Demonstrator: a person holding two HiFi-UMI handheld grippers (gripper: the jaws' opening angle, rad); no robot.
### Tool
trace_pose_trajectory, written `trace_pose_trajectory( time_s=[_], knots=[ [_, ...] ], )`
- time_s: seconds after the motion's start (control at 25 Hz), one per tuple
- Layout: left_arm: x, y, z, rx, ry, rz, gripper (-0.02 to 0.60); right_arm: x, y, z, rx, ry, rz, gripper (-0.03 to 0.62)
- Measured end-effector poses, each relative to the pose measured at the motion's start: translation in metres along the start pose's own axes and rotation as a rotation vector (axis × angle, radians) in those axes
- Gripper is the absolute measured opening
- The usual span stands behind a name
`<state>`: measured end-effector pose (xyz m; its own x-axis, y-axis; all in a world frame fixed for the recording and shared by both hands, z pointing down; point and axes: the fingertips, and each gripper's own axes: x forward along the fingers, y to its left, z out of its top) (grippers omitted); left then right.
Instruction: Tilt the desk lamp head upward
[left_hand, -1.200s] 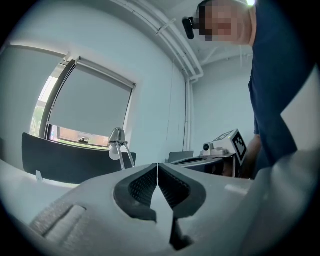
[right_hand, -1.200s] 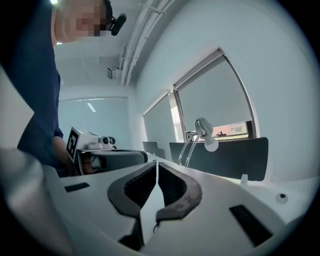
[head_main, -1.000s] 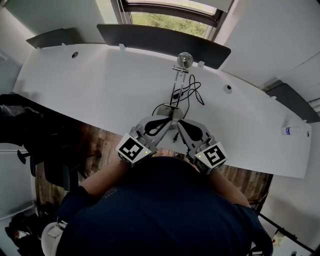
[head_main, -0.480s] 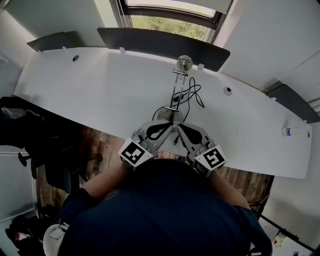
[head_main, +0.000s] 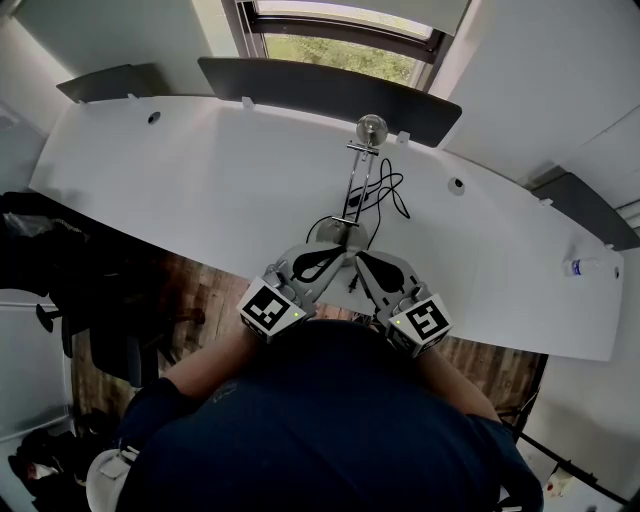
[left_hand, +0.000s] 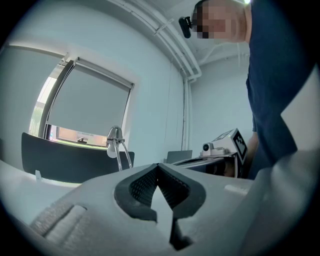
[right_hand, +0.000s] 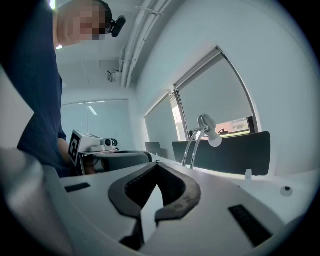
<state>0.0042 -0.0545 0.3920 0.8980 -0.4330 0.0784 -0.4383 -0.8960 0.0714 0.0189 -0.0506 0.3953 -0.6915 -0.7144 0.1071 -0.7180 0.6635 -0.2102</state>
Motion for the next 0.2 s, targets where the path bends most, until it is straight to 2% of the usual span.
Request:
trace_pose_trajectory(
  time_s=[0.2],
  knots=[
    [-0.0026,-0.0003,-0.0043,-0.004,0.005,-0.008,0.008,-0.0004,-0.0015,-0.0051,-0.009,0.007,-0.012,0.011]
  ],
)
